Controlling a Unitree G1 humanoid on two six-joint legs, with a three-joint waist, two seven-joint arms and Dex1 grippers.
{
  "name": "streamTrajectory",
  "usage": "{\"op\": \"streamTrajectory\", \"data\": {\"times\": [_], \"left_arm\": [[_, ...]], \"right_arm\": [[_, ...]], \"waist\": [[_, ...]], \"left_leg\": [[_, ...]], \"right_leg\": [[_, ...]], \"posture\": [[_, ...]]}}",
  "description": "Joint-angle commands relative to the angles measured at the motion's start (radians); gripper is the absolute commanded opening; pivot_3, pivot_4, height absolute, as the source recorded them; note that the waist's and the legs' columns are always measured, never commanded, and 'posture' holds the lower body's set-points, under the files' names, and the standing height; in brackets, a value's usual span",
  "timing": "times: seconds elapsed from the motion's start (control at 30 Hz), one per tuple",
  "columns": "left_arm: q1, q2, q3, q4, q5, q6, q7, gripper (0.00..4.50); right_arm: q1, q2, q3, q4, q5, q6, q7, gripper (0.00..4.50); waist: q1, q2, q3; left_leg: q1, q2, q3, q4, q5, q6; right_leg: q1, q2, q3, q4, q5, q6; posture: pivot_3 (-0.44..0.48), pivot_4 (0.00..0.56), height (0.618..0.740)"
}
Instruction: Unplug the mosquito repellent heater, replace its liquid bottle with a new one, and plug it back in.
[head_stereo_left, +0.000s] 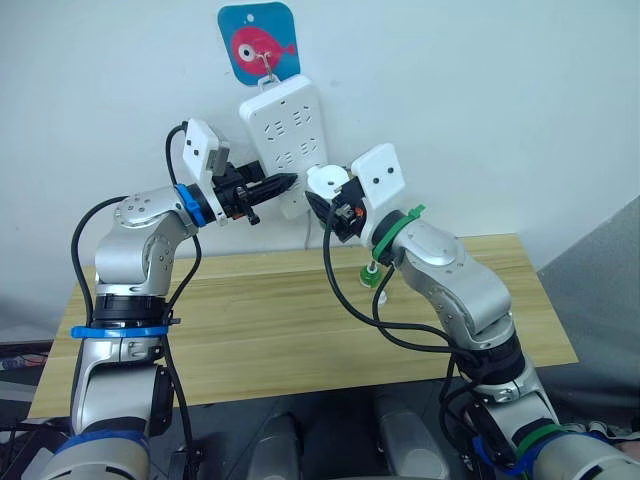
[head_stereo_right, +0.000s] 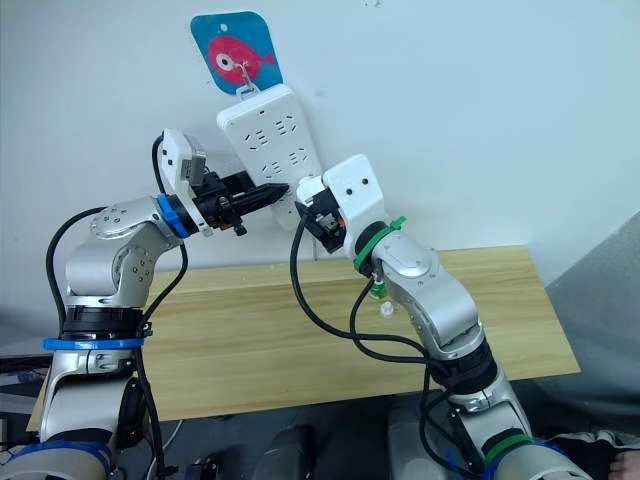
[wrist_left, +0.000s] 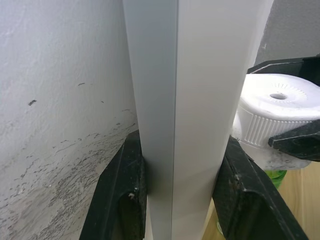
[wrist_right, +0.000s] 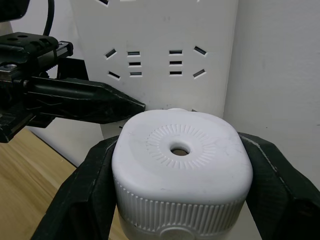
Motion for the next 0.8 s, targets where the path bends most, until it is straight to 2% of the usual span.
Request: {"op": "streamTrajectory", "data": {"times": [0.03, 0.5, 0.77, 0.8], "left_arm": [[0.002, 0.0, -0.008, -0.064, -0.009, -0.013, -0.009, 1.32], [0.018, -0.003, -0.01, -0.09, -0.02, 0.003, -0.008, 1.32], [0.024, 0.008, -0.002, -0.042, 0.021, -0.047, 0.003, 1.32], [0.023, 0.011, -0.002, -0.031, 0.032, -0.061, 0.007, 1.32]], "right_arm": [[-0.021, 0.025, -0.013, 0.019, -0.042, -0.072, -0.017, 3.05], [-0.069, 0.062, -0.013, 0.193, -0.064, -0.188, 0.038, 3.04], [-0.048, 0.071, -0.037, 0.149, -0.032, -0.133, 0.061, 3.04], [-0.038, 0.067, -0.041, 0.127, -0.03, -0.119, 0.064, 3.77]], "waist": [[-0.001, 0.0, 0.0], [-0.007, -0.001, -0.002], [-0.01, -0.001, -0.002], [-0.008, -0.001, -0.002]], "left_leg": [[0.0, 0.0, 0.0, 0.0, 0.0, 0.0], [0.004, 0.001, 0.001, 0.001, 0.001, -0.002], [0.005, 0.001, 0.001, 0.001, 0.002, -0.003], [0.005, 0.001, 0.001, 0.001, 0.002, -0.003]], "right_leg": [[0.0, 0.0, 0.0, 0.0, 0.0, 0.0], [0.0, 0.001, 0.001, 0.008, 0.0, 0.0], [0.0, 0.001, 0.002, 0.01, 0.0, 0.0], [0.0, 0.001, 0.002, 0.01, 0.0, 0.0]], "posture": [[-0.156, 0.183, 0.725], [-0.143, 0.181, 0.725], [-0.143, 0.182, 0.725], [-0.143, 0.183, 0.725]]}}
